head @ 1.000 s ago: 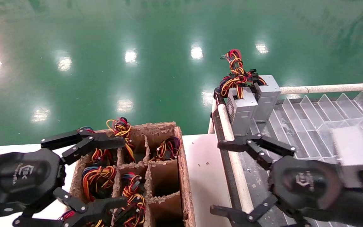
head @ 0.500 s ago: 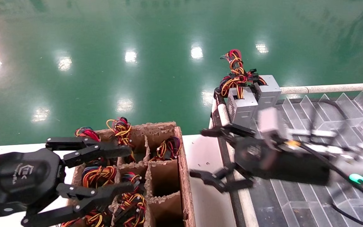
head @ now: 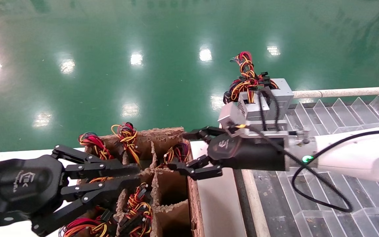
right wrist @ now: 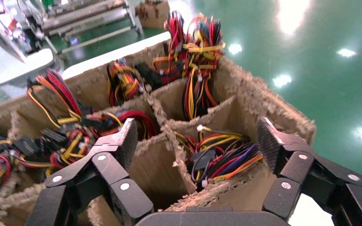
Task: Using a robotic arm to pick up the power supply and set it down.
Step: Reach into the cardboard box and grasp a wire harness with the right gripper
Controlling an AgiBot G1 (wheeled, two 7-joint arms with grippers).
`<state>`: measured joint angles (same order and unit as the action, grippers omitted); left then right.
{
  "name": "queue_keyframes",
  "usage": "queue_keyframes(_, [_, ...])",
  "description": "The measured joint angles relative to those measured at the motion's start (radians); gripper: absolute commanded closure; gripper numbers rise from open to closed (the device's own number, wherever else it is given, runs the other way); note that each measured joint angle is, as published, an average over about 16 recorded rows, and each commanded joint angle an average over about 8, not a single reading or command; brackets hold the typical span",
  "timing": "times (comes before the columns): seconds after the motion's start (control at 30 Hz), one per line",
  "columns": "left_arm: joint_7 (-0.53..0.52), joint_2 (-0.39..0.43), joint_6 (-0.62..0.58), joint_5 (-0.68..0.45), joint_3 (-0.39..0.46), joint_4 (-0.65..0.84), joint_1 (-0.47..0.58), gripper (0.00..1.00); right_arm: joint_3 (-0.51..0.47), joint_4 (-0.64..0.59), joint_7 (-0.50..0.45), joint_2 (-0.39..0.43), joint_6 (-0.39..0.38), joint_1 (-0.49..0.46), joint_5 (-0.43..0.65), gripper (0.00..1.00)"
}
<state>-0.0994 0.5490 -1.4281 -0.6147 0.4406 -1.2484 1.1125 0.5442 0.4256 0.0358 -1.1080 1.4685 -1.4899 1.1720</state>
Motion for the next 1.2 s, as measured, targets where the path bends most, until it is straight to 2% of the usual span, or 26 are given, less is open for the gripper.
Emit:
queue_keyframes(0.27, [0.0, 0.0, 0.0, 0.0, 0.0, 0.0, 0.0, 1.0, 0.029, -0.06, 0.031, -0.039, -0.001, -0.036, 0.043, 1.0])
queue_keyframes(0.6, [0.0, 0.0, 0.0, 0.0, 0.0, 0.0, 0.0, 1.0, 0.075, -0.029, 0.057, -0.069, 0.007, -0.099, 0.117, 1.0])
queue_keyframes(0.77, [0.0, 0.0, 0.0, 0.0, 0.0, 0.0, 0.0, 1.0, 0.103, 0.006, 0.054, -0.082, 0.004, -0.144, 0.165, 0.71])
queue_keyframes(0.9, [0.0, 0.0, 0.0, 0.0, 0.0, 0.0, 0.0, 1.0, 0.125, 0.032, 0.041, -0.089, 0.001, -0.182, 0.204, 0.3])
queue_keyframes(1.03, [0.0, 0.0, 0.0, 0.0, 0.0, 0.0, 0.0, 1.0, 0.15, 0.055, 0.021, -0.099, 0.0, -0.221, 0.246, 0.05])
queue_keyframes(1.07, [0.0, 0.0, 0.0, 0.0, 0.0, 0.0, 0.0, 1.0, 0.156, 0.06, 0.015, -0.102, 0.0, -0.23, 0.257, 0.01])
queue_keyframes(1.2, [0.0, 0.0, 0.0, 0.0, 0.0, 0.0, 0.0, 1.0, 0.184, 0.076, -0.01, -0.118, 0.005, -0.266, 0.301, 0.0])
